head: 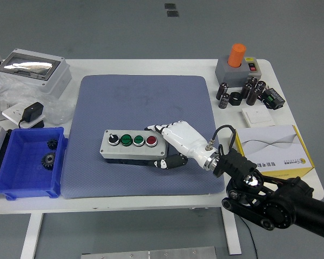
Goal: Pick up the button,place it on the desk,press the button,press the button
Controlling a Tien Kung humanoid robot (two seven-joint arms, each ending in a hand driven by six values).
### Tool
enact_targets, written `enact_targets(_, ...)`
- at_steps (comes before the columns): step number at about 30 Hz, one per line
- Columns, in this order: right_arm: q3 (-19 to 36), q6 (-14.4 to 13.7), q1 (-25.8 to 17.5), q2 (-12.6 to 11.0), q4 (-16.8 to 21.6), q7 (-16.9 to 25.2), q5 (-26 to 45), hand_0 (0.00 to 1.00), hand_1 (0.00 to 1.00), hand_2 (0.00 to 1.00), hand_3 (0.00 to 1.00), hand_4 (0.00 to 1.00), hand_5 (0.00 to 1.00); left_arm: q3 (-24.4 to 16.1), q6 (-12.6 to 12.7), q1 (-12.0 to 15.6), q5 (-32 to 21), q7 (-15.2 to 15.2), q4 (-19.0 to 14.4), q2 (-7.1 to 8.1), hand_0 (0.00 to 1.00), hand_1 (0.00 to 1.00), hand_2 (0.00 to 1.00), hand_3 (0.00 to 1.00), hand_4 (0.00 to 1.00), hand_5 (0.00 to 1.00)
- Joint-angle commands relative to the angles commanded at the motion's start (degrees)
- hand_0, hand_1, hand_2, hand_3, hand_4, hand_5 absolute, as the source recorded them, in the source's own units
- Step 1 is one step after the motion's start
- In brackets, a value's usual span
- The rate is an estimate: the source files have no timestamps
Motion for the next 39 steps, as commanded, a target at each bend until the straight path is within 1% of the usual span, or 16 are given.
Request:
enact_targets(1, -0.02, 0.37, 0.03, -0.05, -0.09, 0.00, 0.00, 0.192, 0.352, 0.475, 0.464, 0.559, 0.118, -0.01, -0.02, -0.02, 0.02, -0.01, 0.00, 0.00, 0.797, 0.776, 0.759, 0.890, 0.952, 0.810)
enact_targets(6, -0.28, 1.81, 0.19, -0.05, -0.60, 0.28, 0.34, 0.192, 0.352, 0.475, 0.464, 0.559, 0.118, 0.04, -0.03, -0.06, -0.05, 0.07, -0.03, 0.02, 0.797, 0.776, 0.759, 0.890, 0.952, 0.810)
enact_targets(7, -0.30, 1.96, 0.20, -0.04, -0.67, 0.37, 0.40, 0.447, 0.673, 0.714, 0.709, 0.724, 0.202, 0.05, -0.03, -0.06, -0.07, 0.09, -0.04, 0.02, 0.796, 0.777, 0.759, 0.887, 0.952, 0.809)
enact_targets(12, -0.18, 2.28, 0.20, 0.00, -0.69, 0.64, 0.30, 0.447, 0.673, 0.714, 0.709, 0.724, 0.202, 0.07, -0.08, -0.03, -0.09, 0.15, -0.06, 0.02, 0.796, 0.777, 0.759, 0.887, 0.952, 0.809)
enact_targets(13, -0.17, 2.25, 0.19, 0.00, -0.66, 0.66, 0.27, 0.828, 0.819, 0.820, 0.860, 0.789, 0.255, 0.08, -0.08, -0.02, -0.10, 0.16, -0.06, 0.02, 0.796, 0.776, 0.758, 0.887, 0.952, 0.809)
enact_targets(18, -0.12, 1.99, 0.16, 0.01, -0.53, 0.76, 0.33, 0.828, 0.819, 0.820, 0.860, 0.789, 0.255, 0.07, -0.13, 0.02, -0.08, 0.20, -0.07, 0.02, 0.796, 0.776, 0.758, 0.887, 0.952, 0.809)
enact_targets(19, -0.09, 1.93, 0.15, 0.01, -0.49, 0.76, 0.32, 0.944, 0.874, 0.862, 0.890, 0.811, 0.283, 0.05, -0.16, 0.01, -0.05, 0.19, -0.07, 0.01, 0.796, 0.776, 0.756, 0.885, 0.952, 0.806)
enact_targets(24, 0.09, 1.74, 0.12, -0.04, -0.16, 0.62, 0.21, 0.944, 0.874, 0.862, 0.890, 0.811, 0.283, 0.03, -0.31, 0.02, -0.01, 0.18, -0.06, -0.02, 0.796, 0.776, 0.756, 0.885, 0.952, 0.806)
enact_targets(25, 0.15, 1.73, 0.12, -0.09, -0.06, 0.61, 0.20, 0.949, 0.889, 0.885, 0.927, 0.830, 0.294, 0.01, -0.38, 0.03, -0.01, 0.22, -0.08, -0.01, 0.796, 0.776, 0.757, 0.883, 0.953, 0.806)
enact_targets(30, 0.27, 1.84, 0.18, -0.28, 0.25, 0.62, 0.37, 0.949, 0.889, 0.885, 0.927, 0.830, 0.294, -0.01, -0.73, 0.05, -0.02, 0.28, -0.11, 0.04, 0.796, 0.776, 0.757, 0.883, 0.953, 0.806)
enact_targets(31, 0.27, 1.91, 0.17, -0.30, 0.27, 0.56, 0.45, 0.960, 0.897, 0.928, 0.998, 0.837, 0.296, -0.01, -0.78, 0.05, -0.02, 0.27, -0.11, 0.04, 0.796, 0.775, 0.753, 0.881, 0.953, 0.805)
enact_targets(36, 0.10, 2.51, 0.14, -0.40, 0.42, 0.15, 0.87, 0.960, 0.897, 0.928, 0.998, 0.837, 0.296, 0.09, -1.11, 0.09, -0.14, 0.36, -0.10, 0.01, 0.796, 0.775, 0.753, 0.881, 0.953, 0.805)
enact_targets(37, 0.08, 2.59, 0.14, -0.42, 0.45, 0.10, 0.93, 0.965, 0.898, 0.948, 0.998, 0.844, 0.300, 0.12, -1.14, 0.11, -0.17, 0.39, -0.11, 0.01, 0.796, 0.776, 0.752, 0.881, 0.953, 0.805)
enact_targets(39, 0.04, 2.77, 0.14, -0.49, 0.52, 0.00, 1.05, 0.965, 0.898, 0.948, 0.998, 0.844, 0.300, 0.17, -1.21, 0.14, -0.23, 0.41, -0.11, 0.02, 0.796, 0.776, 0.752, 0.881, 0.953, 0.805)
